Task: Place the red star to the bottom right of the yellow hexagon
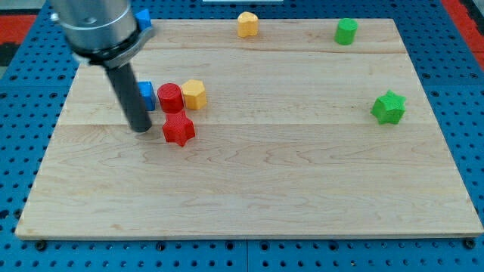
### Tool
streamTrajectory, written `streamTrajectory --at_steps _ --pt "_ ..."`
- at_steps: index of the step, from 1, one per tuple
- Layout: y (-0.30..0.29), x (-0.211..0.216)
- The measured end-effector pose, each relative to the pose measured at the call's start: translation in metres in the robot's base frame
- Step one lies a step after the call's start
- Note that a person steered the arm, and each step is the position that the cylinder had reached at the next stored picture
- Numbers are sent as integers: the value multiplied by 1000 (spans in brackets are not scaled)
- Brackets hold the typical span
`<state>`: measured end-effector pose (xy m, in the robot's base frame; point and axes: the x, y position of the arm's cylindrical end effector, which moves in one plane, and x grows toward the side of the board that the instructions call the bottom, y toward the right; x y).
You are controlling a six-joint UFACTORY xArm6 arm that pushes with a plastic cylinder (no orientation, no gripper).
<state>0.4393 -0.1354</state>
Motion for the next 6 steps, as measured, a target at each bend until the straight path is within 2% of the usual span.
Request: streamTrajectory --at_steps 1,2,4,6 --pt "62 -19" --pt "73 21" --pt "27 21" --pt "17 21"
